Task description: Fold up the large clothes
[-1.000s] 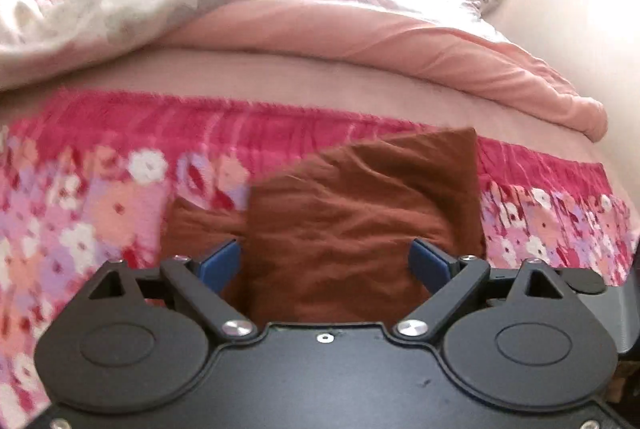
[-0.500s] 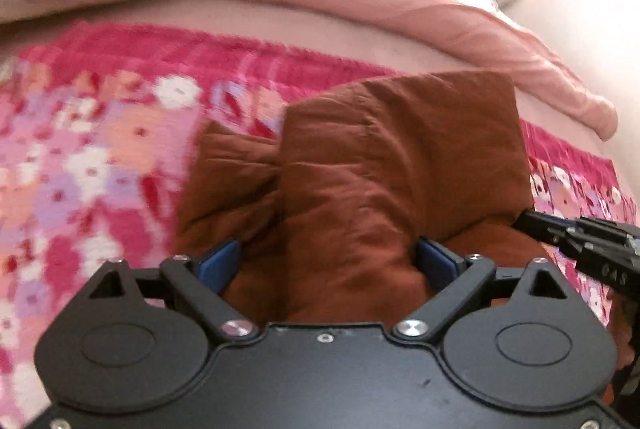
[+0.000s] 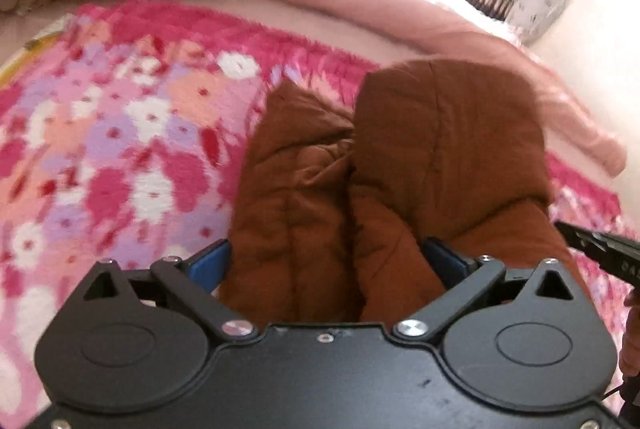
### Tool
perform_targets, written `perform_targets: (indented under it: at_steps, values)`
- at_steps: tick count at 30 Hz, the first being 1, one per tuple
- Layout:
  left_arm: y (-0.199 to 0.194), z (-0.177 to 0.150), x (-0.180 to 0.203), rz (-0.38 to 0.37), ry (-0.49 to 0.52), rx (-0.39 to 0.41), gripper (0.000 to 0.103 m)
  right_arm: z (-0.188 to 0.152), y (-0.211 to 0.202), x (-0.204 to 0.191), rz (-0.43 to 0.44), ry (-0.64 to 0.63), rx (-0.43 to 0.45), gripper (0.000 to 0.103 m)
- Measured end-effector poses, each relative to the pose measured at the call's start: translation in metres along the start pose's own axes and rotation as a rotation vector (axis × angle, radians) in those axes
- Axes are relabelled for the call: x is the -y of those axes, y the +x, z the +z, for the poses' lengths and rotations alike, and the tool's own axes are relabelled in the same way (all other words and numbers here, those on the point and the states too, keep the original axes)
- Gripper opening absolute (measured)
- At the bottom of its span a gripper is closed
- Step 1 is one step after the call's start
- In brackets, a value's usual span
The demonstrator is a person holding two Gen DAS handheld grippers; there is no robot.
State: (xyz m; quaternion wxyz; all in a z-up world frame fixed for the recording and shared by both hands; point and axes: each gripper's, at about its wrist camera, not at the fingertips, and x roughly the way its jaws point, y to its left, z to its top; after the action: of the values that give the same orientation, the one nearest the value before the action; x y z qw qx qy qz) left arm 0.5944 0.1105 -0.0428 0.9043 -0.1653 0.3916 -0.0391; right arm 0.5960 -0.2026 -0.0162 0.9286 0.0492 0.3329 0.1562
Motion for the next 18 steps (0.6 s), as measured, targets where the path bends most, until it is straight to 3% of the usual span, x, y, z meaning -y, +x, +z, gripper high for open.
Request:
perform_targets:
  at_steps: [3,7,11,14,18]
  values:
    - [-0.033,-0.013,-0.001,0.025,0.039,0.054,0.103,-0.006,-0.034,-0.006,0.031,-0.003,0.027,0.008]
    - [-0.044,-0.029,-0.011,0.069,0.081,0.057,0.103,-0.021,-0.063,-0.017,0.094,-0.016,0.020,0.008]
    - [-0.014,-0.046,-0.018,0.108,0.085,-0.004,0.103,-0.037,-0.051,-0.028,0.079,-0.010,-0.039,0.008]
    - [0.004,-0.051,-0.031,0.083,-0.023,-0.012,0.103,-0.048,-0.031,-0.030,0.055,0.008,-0.060,0.007]
    - [0.004,-0.047,-0.028,0.093,-0.038,0.008,0.103,-0.051,-0.032,-0.028,0.049,0.044,-0.038,0.007]
